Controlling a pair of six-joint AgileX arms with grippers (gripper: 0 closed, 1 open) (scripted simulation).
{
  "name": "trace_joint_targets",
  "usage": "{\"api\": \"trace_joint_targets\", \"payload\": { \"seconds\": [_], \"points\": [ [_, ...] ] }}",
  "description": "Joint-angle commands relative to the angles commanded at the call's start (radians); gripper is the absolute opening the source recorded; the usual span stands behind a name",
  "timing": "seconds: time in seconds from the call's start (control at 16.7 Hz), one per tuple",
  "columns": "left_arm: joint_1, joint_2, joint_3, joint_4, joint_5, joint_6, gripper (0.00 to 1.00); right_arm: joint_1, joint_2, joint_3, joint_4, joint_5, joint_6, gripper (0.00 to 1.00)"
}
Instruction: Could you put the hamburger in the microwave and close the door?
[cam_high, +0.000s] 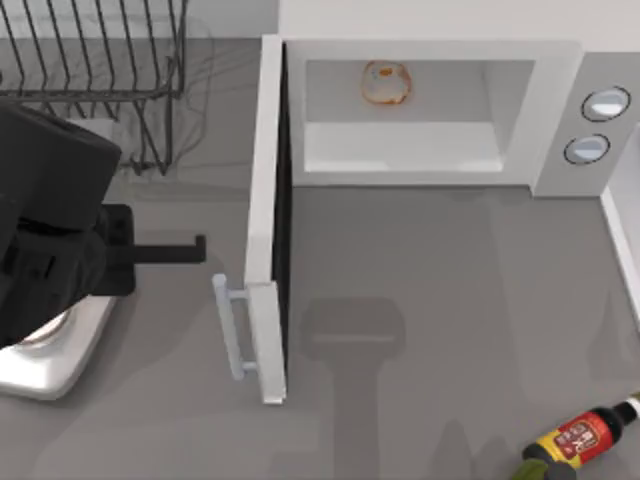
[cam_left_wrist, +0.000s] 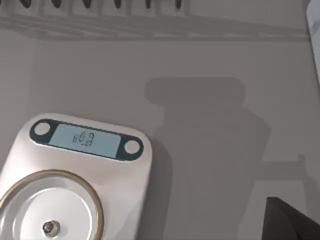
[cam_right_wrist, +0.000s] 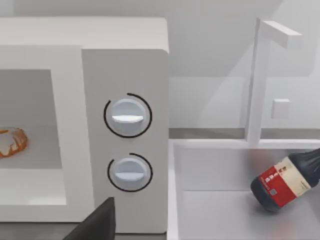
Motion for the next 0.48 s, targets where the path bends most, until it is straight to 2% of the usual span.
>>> {"api": "trace_joint_targets", "payload": {
  "seconds": [0.24, 0.48],
  "points": [
    [0.005, 0.003, -0.021, 0.035, 0.002, -0.001, 0.0, 0.0, 0.0, 0.0, 0.0, 0.0, 0.0, 1.0],
    [0.004, 0.051, -0.115, 0.168, 0.002, 0.0, 0.0, 0.0, 0.0, 0.0, 0.0, 0.0, 0.0, 1.0]
  ]
}}
